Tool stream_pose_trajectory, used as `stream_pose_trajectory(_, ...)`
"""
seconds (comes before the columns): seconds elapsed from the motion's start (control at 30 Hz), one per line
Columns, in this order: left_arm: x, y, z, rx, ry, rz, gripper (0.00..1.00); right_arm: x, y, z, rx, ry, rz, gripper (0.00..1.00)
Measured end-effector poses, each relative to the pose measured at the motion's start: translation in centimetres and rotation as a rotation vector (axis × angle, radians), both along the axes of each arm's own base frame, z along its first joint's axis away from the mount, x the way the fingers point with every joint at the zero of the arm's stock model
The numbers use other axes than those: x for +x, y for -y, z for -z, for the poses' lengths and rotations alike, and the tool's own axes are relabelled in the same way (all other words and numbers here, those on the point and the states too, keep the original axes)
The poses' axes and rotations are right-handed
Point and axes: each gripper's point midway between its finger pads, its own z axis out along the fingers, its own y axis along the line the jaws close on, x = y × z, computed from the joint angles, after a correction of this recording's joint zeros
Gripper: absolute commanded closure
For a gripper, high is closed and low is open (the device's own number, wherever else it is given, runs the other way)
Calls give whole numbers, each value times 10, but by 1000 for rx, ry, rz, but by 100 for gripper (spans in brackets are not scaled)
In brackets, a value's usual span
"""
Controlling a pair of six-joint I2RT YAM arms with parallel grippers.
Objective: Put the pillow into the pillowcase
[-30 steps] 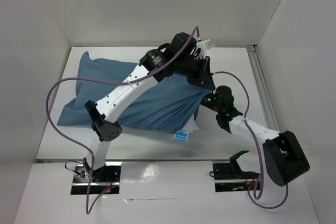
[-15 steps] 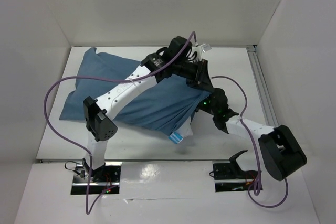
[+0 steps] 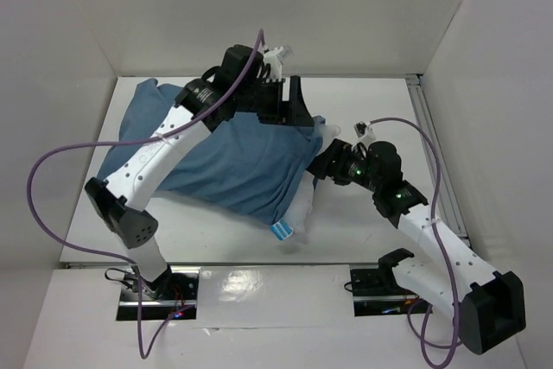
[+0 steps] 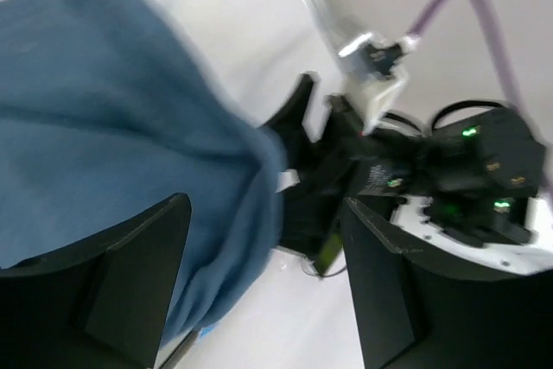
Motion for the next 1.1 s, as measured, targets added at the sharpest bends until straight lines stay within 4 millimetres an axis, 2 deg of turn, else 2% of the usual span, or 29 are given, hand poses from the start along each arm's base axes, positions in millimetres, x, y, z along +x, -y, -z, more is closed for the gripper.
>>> stream_pose_trajectory(0.07,-1,-16,8,56,26,-57,16,-6,6,5,-59,-1,-9,6)
stream_pose_trajectory(0.17,-16,-50,25,141,10,-138,15,-14,17,13,-143,-8,-2,3)
stream_pose_trajectory(0.33,-30,-96,45,249,34,-264,15,-15,41,21,-291,-44,71,1)
stream_pose_trajectory(0.43,-50,-118,72,340,30,-322,16,-20,51,25,-341,-56,79,1)
stream_pose_trajectory(0.53,-73,-140,111,431,-18,-350,16,-31,46,21,-335,-35,6,1)
stream_pose_trajectory(0.63,-89,-164,143,504,-74,-385,16,-52,23,10,-262,5,-169,1)
stream_pose_trajectory(0.77,-98,-177,159,527,-100,-400,12,-79,0,-8,-158,67,-384,2)
stream_pose_trajectory(0.93,-97,-178,163,506,-103,-397,5,-106,-17,-24,-61,127,-600,2)
stream_pose_trajectory(1.03,-98,-177,172,498,-115,-387,6,-106,-17,-20,-80,113,-630,2)
stream_pose_trajectory(1.1,-102,-177,181,497,-133,-374,7,-93,-11,-13,-143,83,-556,2)
